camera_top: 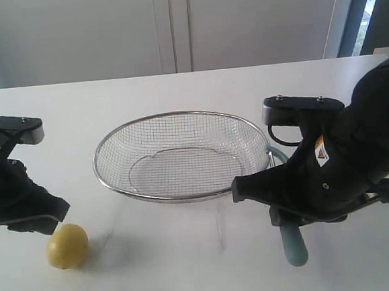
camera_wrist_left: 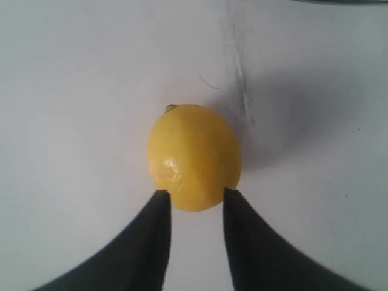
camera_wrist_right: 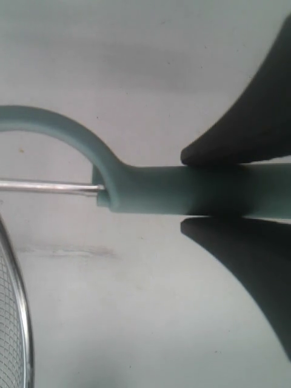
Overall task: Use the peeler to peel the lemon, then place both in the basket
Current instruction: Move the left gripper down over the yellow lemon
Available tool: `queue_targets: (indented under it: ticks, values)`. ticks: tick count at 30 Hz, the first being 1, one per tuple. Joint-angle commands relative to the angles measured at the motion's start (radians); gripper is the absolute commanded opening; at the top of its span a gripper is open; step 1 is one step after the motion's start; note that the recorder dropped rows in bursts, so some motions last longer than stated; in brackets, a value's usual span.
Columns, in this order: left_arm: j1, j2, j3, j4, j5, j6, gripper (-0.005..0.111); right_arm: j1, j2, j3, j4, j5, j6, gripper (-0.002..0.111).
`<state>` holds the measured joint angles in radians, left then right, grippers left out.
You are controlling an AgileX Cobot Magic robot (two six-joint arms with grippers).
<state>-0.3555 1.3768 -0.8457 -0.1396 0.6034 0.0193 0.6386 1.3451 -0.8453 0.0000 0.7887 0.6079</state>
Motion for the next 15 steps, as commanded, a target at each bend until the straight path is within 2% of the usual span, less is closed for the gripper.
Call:
queue_targets:
  ticks: [1, 8, 15]
  values:
    - [-0.006, -0.003, -0.004, -0.009, 0.018, -0.004, 0.054, -0.001, -0.010, -0.001, 0.000, -0.003, -0.002, 0.000]
    - [-0.006, -0.003, -0.004, -0.009, 0.018, -0.012, 0.074, -0.001, -0.010, -0.001, 0.000, -0.009, -0.002, 0.000]
    - [-0.006, -0.002, -0.004, -0.009, -0.002, -0.025, 0.079, -0.001, -0.010, -0.001, 0.000, -0.009, -0.002, 0.000]
